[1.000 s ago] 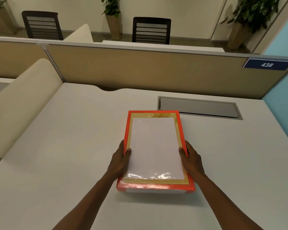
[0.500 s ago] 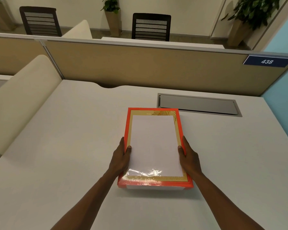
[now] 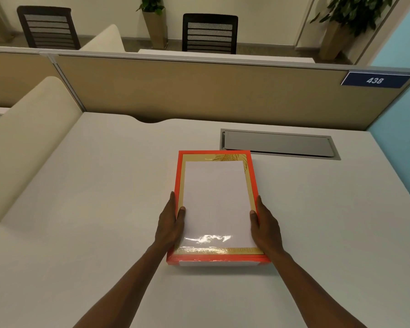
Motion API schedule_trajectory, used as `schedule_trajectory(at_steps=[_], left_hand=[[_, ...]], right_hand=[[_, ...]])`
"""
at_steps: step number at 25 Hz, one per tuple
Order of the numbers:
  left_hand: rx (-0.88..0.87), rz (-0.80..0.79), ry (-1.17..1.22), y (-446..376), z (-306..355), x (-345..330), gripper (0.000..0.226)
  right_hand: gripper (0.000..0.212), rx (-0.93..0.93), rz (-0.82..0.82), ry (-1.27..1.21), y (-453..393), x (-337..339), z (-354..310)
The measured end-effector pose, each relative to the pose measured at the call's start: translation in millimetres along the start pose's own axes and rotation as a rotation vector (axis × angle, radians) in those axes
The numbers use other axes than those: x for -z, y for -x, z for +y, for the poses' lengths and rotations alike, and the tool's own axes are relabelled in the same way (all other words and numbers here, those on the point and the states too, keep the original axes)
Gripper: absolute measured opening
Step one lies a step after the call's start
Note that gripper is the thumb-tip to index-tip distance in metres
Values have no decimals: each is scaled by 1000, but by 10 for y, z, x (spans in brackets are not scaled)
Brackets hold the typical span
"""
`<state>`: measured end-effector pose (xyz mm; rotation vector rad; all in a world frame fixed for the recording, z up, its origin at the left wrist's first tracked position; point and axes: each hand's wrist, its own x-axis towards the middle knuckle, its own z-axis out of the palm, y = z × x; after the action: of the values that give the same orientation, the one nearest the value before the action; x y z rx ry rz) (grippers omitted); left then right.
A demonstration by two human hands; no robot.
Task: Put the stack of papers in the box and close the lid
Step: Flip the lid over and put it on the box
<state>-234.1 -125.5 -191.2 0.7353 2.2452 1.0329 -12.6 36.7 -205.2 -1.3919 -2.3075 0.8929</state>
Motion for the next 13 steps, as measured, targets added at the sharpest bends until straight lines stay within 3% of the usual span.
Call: schedule_trajectory(at_steps=[13], left_hand=[[-75,36,-61,-4,-89,-60,68]], right_hand=[[59,3,55,32,-12,-147,93]])
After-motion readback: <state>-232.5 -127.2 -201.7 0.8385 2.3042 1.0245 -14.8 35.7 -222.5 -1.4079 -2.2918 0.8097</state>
